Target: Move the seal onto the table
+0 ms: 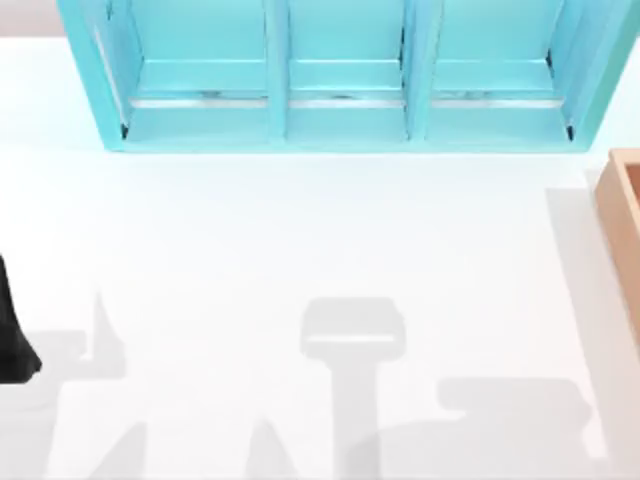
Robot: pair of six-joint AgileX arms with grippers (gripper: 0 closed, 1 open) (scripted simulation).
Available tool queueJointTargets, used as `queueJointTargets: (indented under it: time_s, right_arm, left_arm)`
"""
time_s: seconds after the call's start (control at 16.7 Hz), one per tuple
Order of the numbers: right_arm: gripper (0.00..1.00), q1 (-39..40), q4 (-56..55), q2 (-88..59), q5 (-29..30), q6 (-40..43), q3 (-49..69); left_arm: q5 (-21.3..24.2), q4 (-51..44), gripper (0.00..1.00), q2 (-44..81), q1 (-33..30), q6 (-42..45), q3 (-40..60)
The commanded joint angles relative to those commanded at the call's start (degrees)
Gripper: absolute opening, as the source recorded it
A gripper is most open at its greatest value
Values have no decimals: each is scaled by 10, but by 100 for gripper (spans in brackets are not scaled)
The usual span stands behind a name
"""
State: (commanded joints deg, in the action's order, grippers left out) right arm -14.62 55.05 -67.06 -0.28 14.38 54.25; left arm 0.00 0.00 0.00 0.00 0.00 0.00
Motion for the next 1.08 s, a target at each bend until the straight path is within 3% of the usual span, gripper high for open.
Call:
queueJointTargets:
  time_s: [0.48,1.08]
  right_arm:
    - [100,-57,196,-237,1,54,216]
    - [100,-57,160,-252,1,53,186]
  left_arm:
    - [0,0,100,0,0,0,0]
    - [0,0,100,0,0,0,0]
